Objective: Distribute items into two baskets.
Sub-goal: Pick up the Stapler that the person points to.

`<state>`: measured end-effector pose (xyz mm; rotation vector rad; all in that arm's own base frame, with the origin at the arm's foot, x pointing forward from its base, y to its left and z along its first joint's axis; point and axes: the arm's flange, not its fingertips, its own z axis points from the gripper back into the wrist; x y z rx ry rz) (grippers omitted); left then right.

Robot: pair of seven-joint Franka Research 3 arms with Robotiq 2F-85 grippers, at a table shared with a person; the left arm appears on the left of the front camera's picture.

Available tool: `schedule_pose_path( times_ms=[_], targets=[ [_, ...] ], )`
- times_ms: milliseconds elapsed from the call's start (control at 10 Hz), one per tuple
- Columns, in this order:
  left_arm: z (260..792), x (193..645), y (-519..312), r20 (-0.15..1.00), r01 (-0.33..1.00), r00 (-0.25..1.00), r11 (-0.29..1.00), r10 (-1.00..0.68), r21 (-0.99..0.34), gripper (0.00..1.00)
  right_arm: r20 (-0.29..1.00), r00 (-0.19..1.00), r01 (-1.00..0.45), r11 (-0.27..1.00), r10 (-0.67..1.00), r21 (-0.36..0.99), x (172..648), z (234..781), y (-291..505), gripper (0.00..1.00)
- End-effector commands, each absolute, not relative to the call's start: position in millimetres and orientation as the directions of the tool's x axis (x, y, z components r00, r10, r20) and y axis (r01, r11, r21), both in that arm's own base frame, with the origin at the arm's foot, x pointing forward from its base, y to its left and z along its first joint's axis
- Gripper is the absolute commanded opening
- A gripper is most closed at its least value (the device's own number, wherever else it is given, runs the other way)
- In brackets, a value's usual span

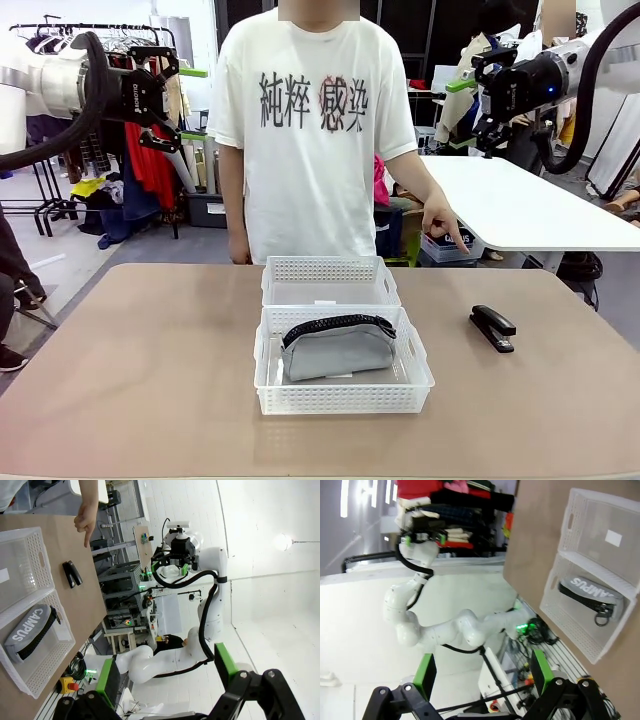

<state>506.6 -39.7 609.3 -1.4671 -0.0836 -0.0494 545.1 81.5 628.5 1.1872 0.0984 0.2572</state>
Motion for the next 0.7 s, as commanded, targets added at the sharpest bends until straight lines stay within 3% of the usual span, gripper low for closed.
schedule_pose_path(
  times_ms=[0,300,600],
  targets=[
    [611.1,505.2,-37.9,0.086,0.085,0.996,0.098,0.01,-0.992,1.0,0.073,0.945,-0.234,0.501,0.32,0.833,543.3,640.0,89.6,1.0],
    [611.1,505.2,-37.9,0.086,0.085,0.996,0.098,0.01,-0.992,1.0,-0.007,0.932,-0.294,0.766,0.363,0.572,535.0,643.9,102.4,1.0],
    [611.1,505.2,-37.9,0.086,0.085,0.996,0.098,0.01,-0.992,1.0,-0.058,0.934,-0.319,0.898,0.351,0.304,529.5,625.0,102.8,1.0]
  ],
)
